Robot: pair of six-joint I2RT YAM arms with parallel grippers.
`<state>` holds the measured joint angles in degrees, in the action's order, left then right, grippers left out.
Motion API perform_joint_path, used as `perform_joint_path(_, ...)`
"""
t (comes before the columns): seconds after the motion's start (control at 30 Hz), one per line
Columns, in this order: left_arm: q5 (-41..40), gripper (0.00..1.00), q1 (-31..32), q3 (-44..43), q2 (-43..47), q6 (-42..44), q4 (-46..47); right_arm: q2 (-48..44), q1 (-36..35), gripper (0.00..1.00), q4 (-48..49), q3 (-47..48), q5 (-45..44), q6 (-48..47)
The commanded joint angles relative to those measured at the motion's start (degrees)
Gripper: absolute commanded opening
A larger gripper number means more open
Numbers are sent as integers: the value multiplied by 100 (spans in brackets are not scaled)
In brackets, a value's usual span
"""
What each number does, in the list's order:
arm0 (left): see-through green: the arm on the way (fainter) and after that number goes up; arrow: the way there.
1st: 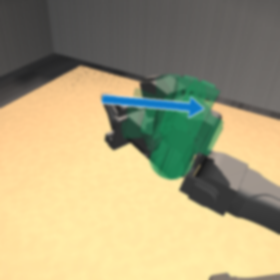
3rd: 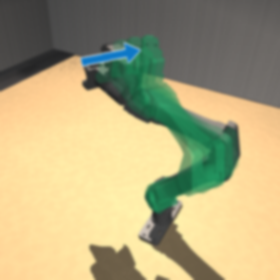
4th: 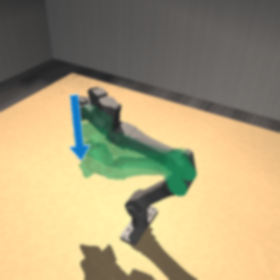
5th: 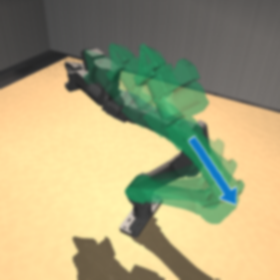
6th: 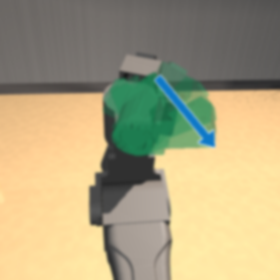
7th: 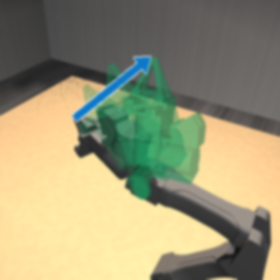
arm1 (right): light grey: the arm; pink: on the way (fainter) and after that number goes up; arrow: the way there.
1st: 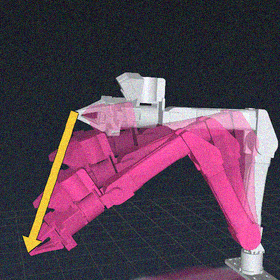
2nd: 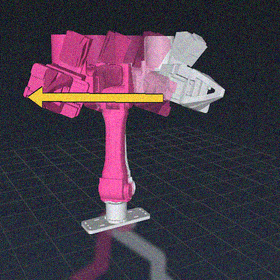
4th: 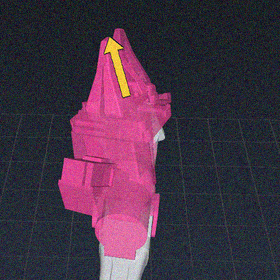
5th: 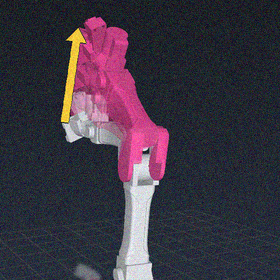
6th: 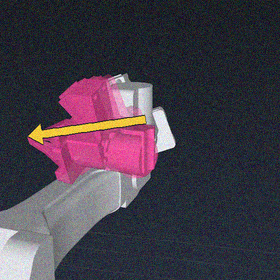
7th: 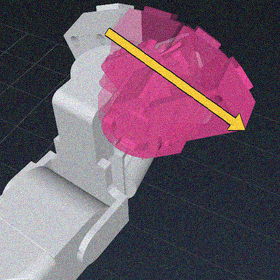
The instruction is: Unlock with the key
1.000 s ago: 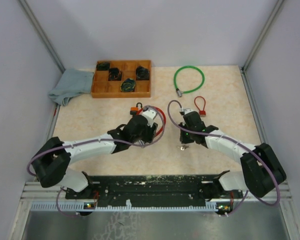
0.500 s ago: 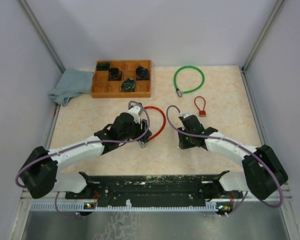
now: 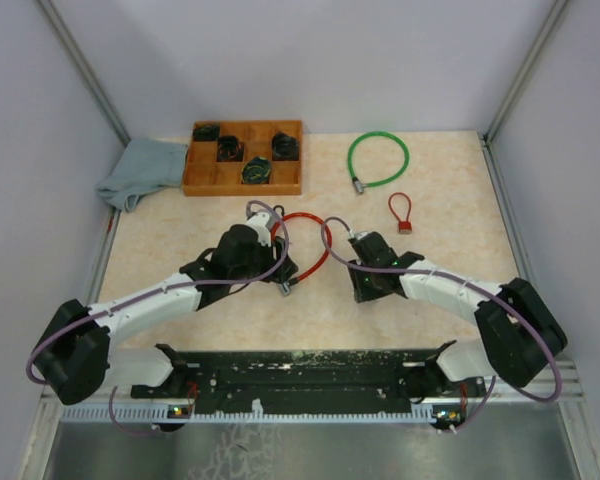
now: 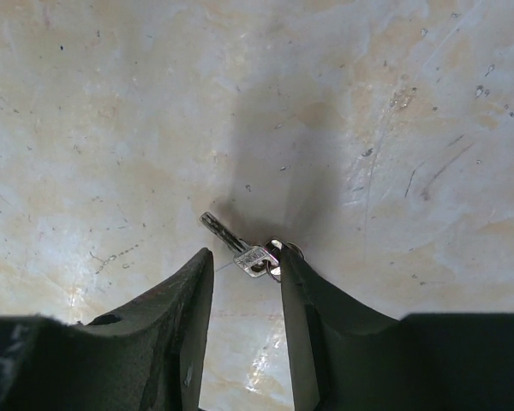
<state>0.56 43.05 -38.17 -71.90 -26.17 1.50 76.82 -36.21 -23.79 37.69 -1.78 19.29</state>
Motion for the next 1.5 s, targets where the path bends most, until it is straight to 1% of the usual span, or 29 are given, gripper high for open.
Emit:
perform_joint_path(0.0, 219, 65, -70, 38, 84, -134, 59, 250, -211, 37, -222, 241, -381, 11)
perform_joint_path(0.1, 344, 65, -130, 45, 116, -244, 69, 367, -322, 31, -336, 318, -679, 42)
perform_joint_path(0.2, 522, 65, -202, 101, 187, -362, 128, 425, -414, 21, -367, 381, -785, 36)
perform_joint_path(0.27, 634, 65, -234, 161, 233, -453, 197, 419, -437, 14, -345, 399, -760, 34)
perform_joint_path(0.43, 795, 66, -244, 272, 290, -609, 320, 178, -442, 2, 70, 305, -361, 155)
perform_joint_path(0.47, 816, 66, -246, 275, 290, -623, 332, 131, -440, 0, 174, 294, -264, 207)
perform_joint_path(0.57, 851, 66, -253, 288, 309, -662, 327, 12, -440, 0, 463, 287, -16, 406)
perform_joint_path(0.67, 861, 66, -253, 277, 366, -655, 311, -103, -438, 0, 481, 359, 116, 380)
perform_joint_path(0.7, 861, 66, -257, 273, 389, -634, 287, -136, -439, 4, 343, 406, 76, 302)
perform_joint_path(0.8, 813, 66, -262, 274, 474, -578, 207, -222, -440, 24, 39, 483, -1, -13)
perform_joint_path(0.87, 764, 66, -269, 299, 523, -564, 186, -161, -440, 35, -159, 550, 3, -225)
perform_joint_path(0.9, 743, 66, -275, 314, 552, -569, 178, -81, -439, 40, -249, 593, -4, -331)
perform_joint_path(1.0, 710, 66, -301, 349, 661, -590, 172, 95, -439, 49, -407, 749, 63, -594)
perform_joint_path(1.07, 650, 66, -321, 382, 750, -606, 152, 204, -440, 53, -399, 846, 94, -719)
perform_joint_path(1.17, 499, 66, -348, 482, 941, -638, 142, 467, -440, 55, -407, 995, 148, -879)
perform_joint_path(1.3, 331, 68, -399, 599, 1153, -709, 114, 822, -438, 56, -461, 1097, 267, -1034)
perform_joint_path(1.4, 243, 69, -448, 681, 1278, -769, 79, 919, -475, 55, -531, 1091, 257, -1028)
perform_joint_path(1.47, 170, 72, -476, 718, 1333, -811, 55, 948, -569, 53, -608, 1107, 250, -975)
